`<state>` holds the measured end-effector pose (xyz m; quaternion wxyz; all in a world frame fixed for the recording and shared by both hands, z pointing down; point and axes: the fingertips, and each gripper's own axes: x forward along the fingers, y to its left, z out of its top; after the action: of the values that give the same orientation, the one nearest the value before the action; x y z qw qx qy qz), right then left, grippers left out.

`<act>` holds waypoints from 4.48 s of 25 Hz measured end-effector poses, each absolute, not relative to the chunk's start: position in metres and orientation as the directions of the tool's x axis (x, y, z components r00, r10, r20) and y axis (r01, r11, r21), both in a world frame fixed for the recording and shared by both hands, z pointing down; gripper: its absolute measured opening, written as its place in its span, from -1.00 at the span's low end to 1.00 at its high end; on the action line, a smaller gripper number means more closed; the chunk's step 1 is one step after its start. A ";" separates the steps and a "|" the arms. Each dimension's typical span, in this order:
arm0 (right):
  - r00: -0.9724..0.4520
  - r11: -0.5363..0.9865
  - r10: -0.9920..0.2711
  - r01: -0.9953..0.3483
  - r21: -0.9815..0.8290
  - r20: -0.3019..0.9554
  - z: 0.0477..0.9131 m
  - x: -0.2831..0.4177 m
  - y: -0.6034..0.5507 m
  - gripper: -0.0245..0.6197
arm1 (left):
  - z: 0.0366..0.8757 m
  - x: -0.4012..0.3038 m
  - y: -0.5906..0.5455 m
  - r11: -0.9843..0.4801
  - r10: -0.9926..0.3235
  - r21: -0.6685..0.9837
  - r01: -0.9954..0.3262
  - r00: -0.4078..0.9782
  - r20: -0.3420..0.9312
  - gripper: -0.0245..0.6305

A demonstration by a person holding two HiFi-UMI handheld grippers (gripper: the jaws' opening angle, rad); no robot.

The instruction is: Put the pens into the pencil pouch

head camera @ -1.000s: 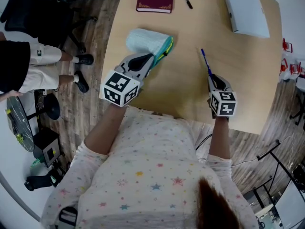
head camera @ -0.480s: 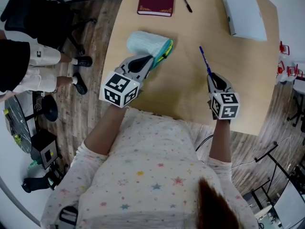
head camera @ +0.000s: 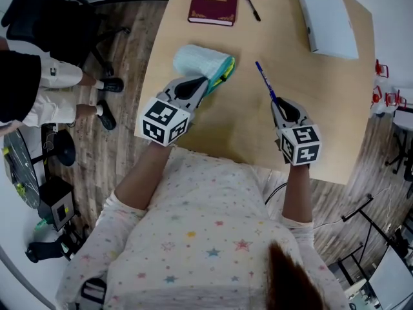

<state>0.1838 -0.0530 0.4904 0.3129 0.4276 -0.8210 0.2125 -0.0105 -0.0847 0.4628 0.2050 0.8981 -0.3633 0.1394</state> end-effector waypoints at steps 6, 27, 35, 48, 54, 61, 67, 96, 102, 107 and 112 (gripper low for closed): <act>-0.478 0.617 -0.532 -0.784 -0.067 0.699 0.478 0.155 -0.047 -0.75 | 0.461 -0.015 -0.085 -0.647 -0.602 0.271 -0.712 0.696 0.392 -0.89; -0.478 0.745 -0.388 -0.666 -0.038 0.788 0.486 0.102 -0.046 -0.75 | 0.459 -0.019 -0.083 -0.657 -0.593 0.293 -0.695 0.716 0.369 -0.89; -0.468 0.753 -0.368 -0.657 -0.038 0.804 0.488 0.090 -0.052 -0.75 | 0.459 -0.019 -0.082 -0.664 -0.588 0.293 -0.689 0.722 0.366 -0.89; -0.440 0.769 -0.349 -0.639 -0.015 0.828 0.491 0.080 -0.066 -0.74 | 0.462 -0.013 -0.081 -0.676 -0.565 0.303 -0.672 0.736 0.374 -0.89; -0.432 0.784 -0.344 -0.621 0.001 0.833 0.491 0.071 -0.074 -0.74 | 0.463 -0.012 -0.079 -0.678 -0.560 0.304 -0.669 0.738 0.376 -0.89; -0.434 0.793 -0.344 -0.609 0.011 0.833 0.492 0.061 -0.083 -0.74 | 0.464 -0.011 -0.078 -0.678 -0.556 0.308 -0.667 0.740 0.379 -0.89; -0.434 0.797 -0.343 -0.604 0.013 0.833 0.496 0.054 -0.091 -0.74 | 0.464 -0.010 -0.078 -0.679 -0.554 0.311 -0.665 0.742 0.376 -0.89; -0.505 0.757 -0.451 -0.654 0.015 0.736 0.470 0.048 -0.109 -0.67 | 0.456 -0.018 -0.085 -0.657 -0.594 0.297 -0.693 0.718 0.363 -0.89; -0.512 0.725 -0.519 -0.688 0.035 0.684 0.454 0.059 -0.113 -0.73 | 0.451 -0.021 -0.092 -0.649 -0.610 0.289 -0.704 0.708 0.355 -0.89; -0.510 0.700 -0.562 -0.713 0.045 0.651 0.443 0.070 -0.113 -0.76 | 0.447 -0.023 -0.095 -0.647 -0.616 0.286 -0.707 0.705 0.350 -0.89; -0.509 0.655 -0.613 -0.755 0.028 0.605 0.435 0.085 -0.114 -0.83 | 0.445 -0.026 -0.096 -0.642 -0.623 0.284 -0.712 0.701 0.347 -0.89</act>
<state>0.0845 -0.1136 0.4351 0.2959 0.3975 -0.8602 0.1202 -0.0261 -0.0961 0.4446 0.2029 0.8996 -0.3709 0.1092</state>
